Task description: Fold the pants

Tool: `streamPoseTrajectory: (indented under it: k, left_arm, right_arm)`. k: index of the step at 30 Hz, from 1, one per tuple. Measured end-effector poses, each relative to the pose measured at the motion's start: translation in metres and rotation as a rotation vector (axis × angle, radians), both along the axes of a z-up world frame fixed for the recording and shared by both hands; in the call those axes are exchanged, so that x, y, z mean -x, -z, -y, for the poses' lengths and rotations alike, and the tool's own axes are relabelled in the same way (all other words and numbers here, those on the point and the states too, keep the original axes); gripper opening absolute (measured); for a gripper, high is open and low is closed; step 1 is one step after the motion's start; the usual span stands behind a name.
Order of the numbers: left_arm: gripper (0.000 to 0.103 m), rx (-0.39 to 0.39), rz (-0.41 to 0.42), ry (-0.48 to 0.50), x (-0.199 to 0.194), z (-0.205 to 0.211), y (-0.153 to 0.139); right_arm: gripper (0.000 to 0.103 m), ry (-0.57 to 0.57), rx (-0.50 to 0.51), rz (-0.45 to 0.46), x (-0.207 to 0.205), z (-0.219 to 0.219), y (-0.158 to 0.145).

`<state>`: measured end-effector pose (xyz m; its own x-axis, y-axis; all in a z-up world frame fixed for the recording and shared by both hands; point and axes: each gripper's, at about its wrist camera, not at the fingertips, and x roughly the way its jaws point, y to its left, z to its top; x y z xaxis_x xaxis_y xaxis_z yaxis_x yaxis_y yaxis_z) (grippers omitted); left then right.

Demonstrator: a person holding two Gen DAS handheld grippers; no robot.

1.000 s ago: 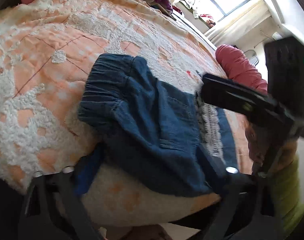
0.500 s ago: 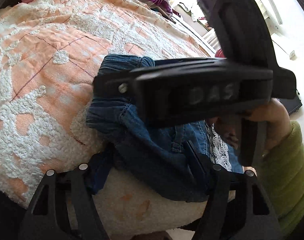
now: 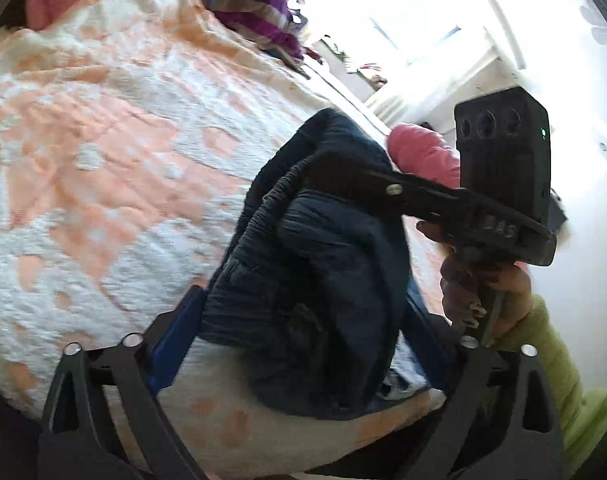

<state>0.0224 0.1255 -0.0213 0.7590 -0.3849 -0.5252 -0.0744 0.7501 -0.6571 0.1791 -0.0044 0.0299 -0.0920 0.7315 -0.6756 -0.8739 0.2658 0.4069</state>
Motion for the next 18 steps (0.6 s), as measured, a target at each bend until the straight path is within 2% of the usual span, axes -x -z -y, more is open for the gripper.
streamPoseTrajectory:
  k: [7, 12, 16, 18]
  left_arm:
    - [0.095, -0.038, 0.01, 0.008, 0.001, 0.024, -0.01]
    - [0.094, 0.02, 0.019, 0.057, -0.009, 0.038, -0.018]
    - [0.094, -0.019, 0.063, 0.081, -0.018, 0.063, -0.037]
    - [0.094, -0.045, 0.074, 0.106, -0.025, 0.077, -0.045]
  right_arm:
    - [0.03, 0.063, -0.062, 0.002, -0.001, 0.045, -0.014]
    - [0.03, 0.098, -0.094, 0.002, -0.007, 0.07, -0.023]
    - [0.03, 0.157, -0.129, -0.007, -0.016, 0.098, -0.028]
    - [0.034, 0.198, -0.158, -0.023, -0.024, 0.118, -0.028]
